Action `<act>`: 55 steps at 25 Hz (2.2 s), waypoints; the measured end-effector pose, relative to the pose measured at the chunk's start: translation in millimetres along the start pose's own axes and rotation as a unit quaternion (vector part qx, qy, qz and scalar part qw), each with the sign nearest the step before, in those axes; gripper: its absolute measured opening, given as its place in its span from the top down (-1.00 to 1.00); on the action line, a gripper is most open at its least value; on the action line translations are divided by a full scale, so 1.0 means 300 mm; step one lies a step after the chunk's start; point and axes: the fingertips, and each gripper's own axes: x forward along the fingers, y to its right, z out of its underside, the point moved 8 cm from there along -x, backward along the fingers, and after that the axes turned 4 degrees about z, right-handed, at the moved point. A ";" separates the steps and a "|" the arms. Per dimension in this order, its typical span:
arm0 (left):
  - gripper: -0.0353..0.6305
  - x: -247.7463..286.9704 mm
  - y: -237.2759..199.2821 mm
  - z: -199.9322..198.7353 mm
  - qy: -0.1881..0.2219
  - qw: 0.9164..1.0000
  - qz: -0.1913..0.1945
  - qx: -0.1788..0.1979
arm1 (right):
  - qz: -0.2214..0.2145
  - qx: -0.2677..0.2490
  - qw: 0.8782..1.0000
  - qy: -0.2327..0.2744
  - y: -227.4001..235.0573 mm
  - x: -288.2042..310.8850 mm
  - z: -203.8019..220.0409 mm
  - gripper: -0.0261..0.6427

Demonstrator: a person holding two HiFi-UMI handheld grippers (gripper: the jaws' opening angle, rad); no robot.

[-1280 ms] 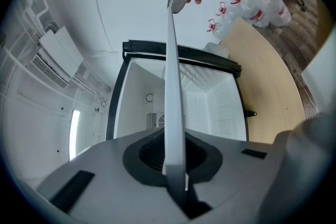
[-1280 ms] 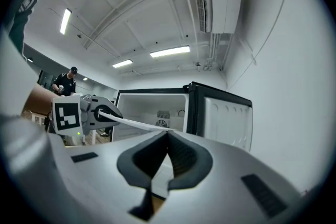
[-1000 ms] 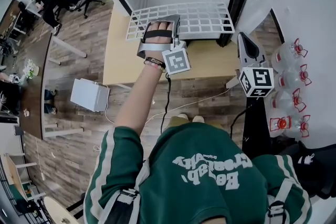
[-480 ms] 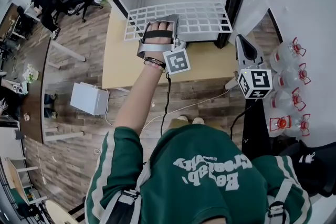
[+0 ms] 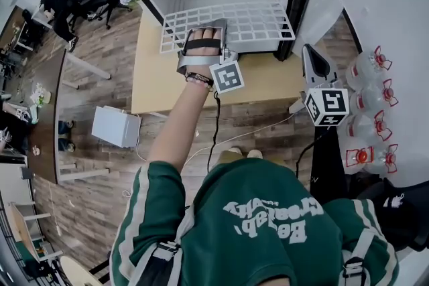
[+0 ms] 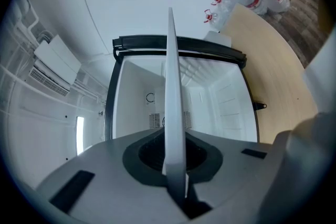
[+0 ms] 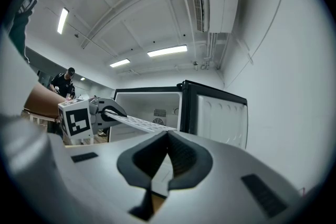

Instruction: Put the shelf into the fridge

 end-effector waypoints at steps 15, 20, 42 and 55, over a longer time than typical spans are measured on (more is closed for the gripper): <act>0.82 -0.002 0.025 -0.002 0.003 1.000 -0.003 -0.020 | -0.009 -0.006 1.000 -0.002 -0.027 0.020 0.009 0.91; 0.82 0.006 0.026 -0.001 0.003 1.000 -0.008 -0.027 | -0.010 -0.009 1.000 -0.001 -0.027 0.018 0.000 0.91; 0.76 0.020 0.040 -0.016 0.006 0.998 -0.040 0.054 | -0.028 -0.008 1.000 -0.006 -0.070 0.068 0.014 0.91; 0.80 0.004 0.011 0.000 0.021 0.999 -0.037 0.034 | -0.043 -0.010 0.999 -0.009 -0.119 0.103 0.020 0.91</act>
